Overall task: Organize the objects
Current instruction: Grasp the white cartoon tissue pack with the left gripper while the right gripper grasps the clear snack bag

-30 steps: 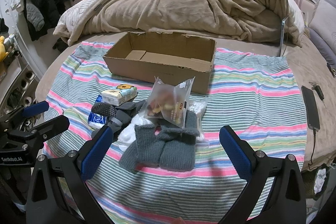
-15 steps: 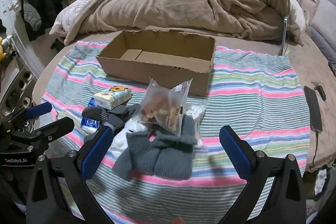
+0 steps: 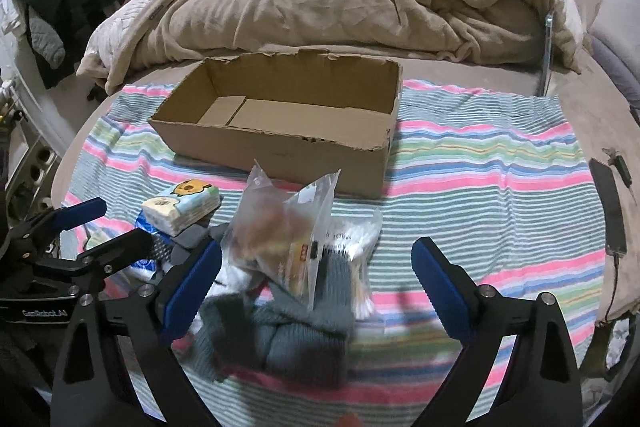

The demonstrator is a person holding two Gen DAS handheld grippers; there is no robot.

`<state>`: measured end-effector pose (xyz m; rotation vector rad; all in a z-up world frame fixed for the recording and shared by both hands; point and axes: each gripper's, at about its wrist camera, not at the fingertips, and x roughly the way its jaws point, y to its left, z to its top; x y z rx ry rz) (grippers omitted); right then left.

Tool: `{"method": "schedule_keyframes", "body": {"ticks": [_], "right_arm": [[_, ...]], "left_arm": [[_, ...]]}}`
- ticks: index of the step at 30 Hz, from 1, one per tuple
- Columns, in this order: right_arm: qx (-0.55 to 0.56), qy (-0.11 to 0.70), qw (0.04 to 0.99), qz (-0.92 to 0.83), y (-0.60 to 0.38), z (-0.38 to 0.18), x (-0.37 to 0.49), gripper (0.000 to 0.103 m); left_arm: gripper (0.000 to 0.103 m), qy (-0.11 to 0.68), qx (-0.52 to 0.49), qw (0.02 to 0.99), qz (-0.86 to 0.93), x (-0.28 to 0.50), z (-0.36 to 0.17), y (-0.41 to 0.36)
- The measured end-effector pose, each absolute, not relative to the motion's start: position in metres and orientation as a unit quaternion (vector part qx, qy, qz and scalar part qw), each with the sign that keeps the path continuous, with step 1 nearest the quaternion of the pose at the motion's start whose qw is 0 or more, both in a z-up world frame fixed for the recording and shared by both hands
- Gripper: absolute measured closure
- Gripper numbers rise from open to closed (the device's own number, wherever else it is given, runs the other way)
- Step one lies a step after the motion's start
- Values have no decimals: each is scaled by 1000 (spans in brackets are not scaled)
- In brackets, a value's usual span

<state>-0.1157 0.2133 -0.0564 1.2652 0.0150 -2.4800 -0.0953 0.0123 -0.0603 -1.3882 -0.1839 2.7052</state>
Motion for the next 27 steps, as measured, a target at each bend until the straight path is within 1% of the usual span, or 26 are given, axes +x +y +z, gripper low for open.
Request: {"method": "schedule_keyframes", "body": {"ticks": [2,4,7,8,9,10,12,13,14,16,18,20,24,26,27], "right_arm": [[450,5,180,-875,212,-60,-122,7],[455,7,182,-872,210,-64,-127,13],[461,7,187,-868,207,-70,-133,19],[462,5,190,-866,206,-72,-135,20],[463,4,193,-865,206,-72,-137,23],[462,2,197,-865,205,-72,-138,26],[458,3,203,-865,202,-73,-139,31],[458,5,207,-864,200,-74,-140,34],[460,6,211,-863,199,-74,-140,37],[460,9,220,-860,194,-75,-141,47],[460,14,225,-859,191,-76,-140,52],[460,16,227,-859,189,-76,-139,54],[455,5,232,-860,194,-72,-137,59],[451,3,231,-862,196,-69,-134,60],[449,3,230,-864,196,-67,-133,60]], "left_arm": [[1,-60,-459,49,885,-103,-65,13],[1,-60,-462,49,884,-111,-70,13],[2,-57,-464,48,883,-119,-76,13],[4,-56,-464,47,883,-122,-78,13],[7,-55,-465,47,882,-125,-79,13],[12,-55,-467,48,881,-128,-82,12],[14,-55,-471,51,879,-132,-86,12],[17,-54,-474,54,877,-134,-88,12],[23,-52,-477,58,876,-135,-91,13],[30,-46,-482,65,873,-136,-94,16],[34,-41,-482,69,872,-137,-97,17],[43,-43,-482,72,872,-137,-98,17],[49,-51,-477,73,874,-133,-93,14],[53,-52,-473,73,877,-130,-90,12],[54,-53,-470,74,878,-128,-88,12]]}}
